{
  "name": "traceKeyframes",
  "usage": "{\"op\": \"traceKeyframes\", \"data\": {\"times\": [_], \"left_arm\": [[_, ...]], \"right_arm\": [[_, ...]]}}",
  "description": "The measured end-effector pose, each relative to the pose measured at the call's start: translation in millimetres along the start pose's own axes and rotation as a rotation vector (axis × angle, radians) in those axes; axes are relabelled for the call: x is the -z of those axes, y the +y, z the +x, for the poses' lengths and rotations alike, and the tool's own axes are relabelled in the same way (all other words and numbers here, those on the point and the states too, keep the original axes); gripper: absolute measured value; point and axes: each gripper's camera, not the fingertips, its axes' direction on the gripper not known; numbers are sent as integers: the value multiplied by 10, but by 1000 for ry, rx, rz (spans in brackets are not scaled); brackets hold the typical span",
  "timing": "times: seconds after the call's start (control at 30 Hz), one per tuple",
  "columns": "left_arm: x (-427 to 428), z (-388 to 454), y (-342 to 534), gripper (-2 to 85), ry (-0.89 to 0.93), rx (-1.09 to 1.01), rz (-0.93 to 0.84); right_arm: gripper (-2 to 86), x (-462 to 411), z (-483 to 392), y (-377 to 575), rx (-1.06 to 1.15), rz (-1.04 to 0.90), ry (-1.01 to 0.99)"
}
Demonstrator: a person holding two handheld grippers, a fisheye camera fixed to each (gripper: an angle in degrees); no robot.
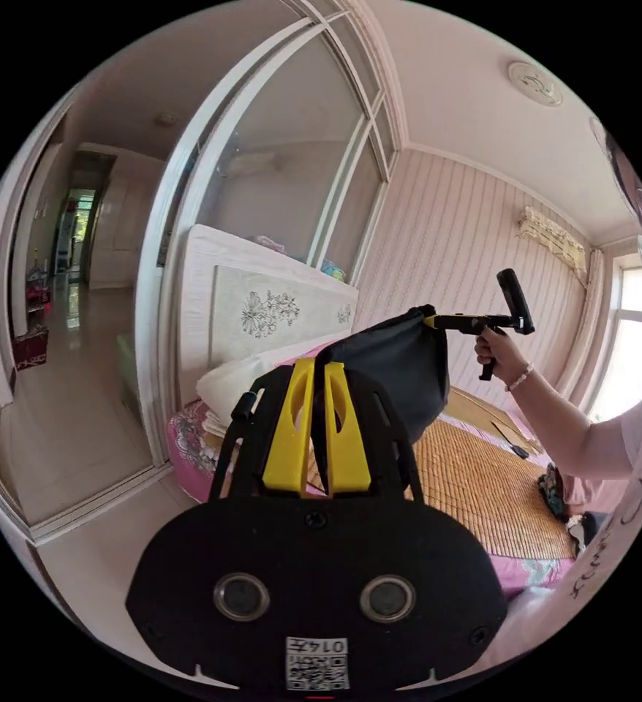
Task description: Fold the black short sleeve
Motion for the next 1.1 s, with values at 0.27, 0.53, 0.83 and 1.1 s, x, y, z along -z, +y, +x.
{"op": "traceKeyframes", "data": {"times": [0.27,0.53,0.83,1.1], "left_arm": [[-1008,-1348,533,101,-350,215,-176],[-549,-588,1365,82,-238,18,-257],[-392,1398,1963,84,115,-349,-222],[-295,3093,2485,90,490,-534,-241]], "right_arm": [[104,-1971,181,-455,-184,-339,35],[118,-1333,-357,829,-44,-377,175],[156,242,-914,2153,-212,-443,464],[159,1616,-1213,3455,-467,-413,635]]}}
